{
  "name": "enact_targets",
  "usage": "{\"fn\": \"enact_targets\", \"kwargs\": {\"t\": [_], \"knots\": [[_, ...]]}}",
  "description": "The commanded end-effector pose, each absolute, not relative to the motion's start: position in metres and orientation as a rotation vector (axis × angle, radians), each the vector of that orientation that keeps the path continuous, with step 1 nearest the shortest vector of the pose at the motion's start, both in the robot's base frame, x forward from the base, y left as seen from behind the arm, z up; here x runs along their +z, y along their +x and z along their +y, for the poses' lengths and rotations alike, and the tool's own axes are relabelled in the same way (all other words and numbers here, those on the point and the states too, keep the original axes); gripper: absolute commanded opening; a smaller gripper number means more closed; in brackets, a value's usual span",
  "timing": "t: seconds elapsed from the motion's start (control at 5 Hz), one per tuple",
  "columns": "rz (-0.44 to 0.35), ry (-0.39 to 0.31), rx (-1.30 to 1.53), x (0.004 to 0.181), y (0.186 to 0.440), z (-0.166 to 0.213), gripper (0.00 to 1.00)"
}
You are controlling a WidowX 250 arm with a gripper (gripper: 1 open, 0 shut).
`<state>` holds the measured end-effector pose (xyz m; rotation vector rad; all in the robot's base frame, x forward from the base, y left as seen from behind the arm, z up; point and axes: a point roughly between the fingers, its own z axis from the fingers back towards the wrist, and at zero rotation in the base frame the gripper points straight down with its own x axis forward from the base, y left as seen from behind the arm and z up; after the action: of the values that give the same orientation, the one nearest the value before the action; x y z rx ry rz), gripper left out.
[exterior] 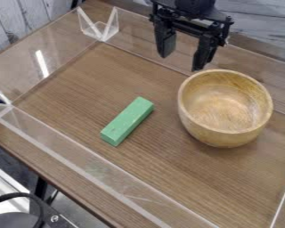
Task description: Put the green block in the brown bowl
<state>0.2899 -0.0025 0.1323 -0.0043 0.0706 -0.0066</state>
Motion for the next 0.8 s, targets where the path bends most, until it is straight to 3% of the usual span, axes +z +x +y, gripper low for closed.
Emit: {"fn": "enact_targets", "kwargs": {"t": [0.0, 0.6], "knots": [[0.083, 0.002, -0.003, 0.127, 0.278, 0.008, 1.0], [0.075, 0.018, 0.022, 0.095, 0.224, 0.055, 1.0]]}}
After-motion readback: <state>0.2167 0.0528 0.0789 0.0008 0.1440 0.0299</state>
